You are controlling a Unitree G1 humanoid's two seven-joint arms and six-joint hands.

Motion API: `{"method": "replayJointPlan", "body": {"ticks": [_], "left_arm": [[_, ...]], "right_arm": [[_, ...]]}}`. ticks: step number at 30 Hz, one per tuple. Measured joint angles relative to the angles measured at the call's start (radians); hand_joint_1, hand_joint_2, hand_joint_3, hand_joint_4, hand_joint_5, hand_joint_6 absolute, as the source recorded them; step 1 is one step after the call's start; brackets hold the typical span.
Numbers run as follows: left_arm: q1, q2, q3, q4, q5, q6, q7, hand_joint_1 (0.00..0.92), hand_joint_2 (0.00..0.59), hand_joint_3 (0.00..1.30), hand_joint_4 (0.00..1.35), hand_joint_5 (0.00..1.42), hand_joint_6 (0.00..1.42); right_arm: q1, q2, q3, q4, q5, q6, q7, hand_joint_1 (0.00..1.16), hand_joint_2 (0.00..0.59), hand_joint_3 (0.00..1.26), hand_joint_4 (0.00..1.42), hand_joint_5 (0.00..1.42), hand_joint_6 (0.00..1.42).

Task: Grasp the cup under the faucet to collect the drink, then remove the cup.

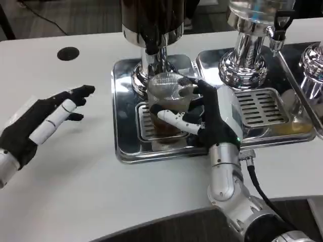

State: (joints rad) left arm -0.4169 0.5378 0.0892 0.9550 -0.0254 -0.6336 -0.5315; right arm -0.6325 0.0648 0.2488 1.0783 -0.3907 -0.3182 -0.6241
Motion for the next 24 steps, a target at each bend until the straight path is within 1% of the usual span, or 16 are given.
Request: {"method": "replayJointPlan", "body": {"ticks": [5, 14, 20, 24], "left_arm": [[-0.008, 0.0, -0.03, 0.001, 0.022, -0.032, -0.014, 0.0, 0.156, 0.16, 0.02, 0.04, 0.18], [-0.014, -0.002, -0.049, 0.008, 0.041, -0.056, -0.02, 0.0, 0.155, 0.15, 0.02, 0.04, 0.17], [-0.019, -0.002, -0.064, 0.008, 0.059, -0.078, -0.019, 0.0, 0.154, 0.15, 0.01, 0.04, 0.16], [-0.019, 0.002, -0.073, 0.005, 0.08, -0.1, -0.01, 0.0, 0.154, 0.15, 0.01, 0.03, 0.16]], "right_arm": [[0.021, -0.01, -0.004, -0.03, -0.002, 0.0, -0.009, 0.77, 0.17, 0.47, 0.54, 0.79, 1.15], [0.056, -0.038, -0.011, -0.109, -0.023, 0.002, -0.026, 0.76, 0.169, 0.48, 0.54, 0.79, 1.15], [0.097, -0.049, -0.016, -0.168, -0.037, 0.017, -0.026, 0.76, 0.174, 0.49, 0.54, 0.79, 1.15], [0.128, -0.068, -0.025, -0.218, -0.041, 0.032, -0.026, 0.76, 0.184, 0.49, 0.55, 0.79, 1.15]]}}
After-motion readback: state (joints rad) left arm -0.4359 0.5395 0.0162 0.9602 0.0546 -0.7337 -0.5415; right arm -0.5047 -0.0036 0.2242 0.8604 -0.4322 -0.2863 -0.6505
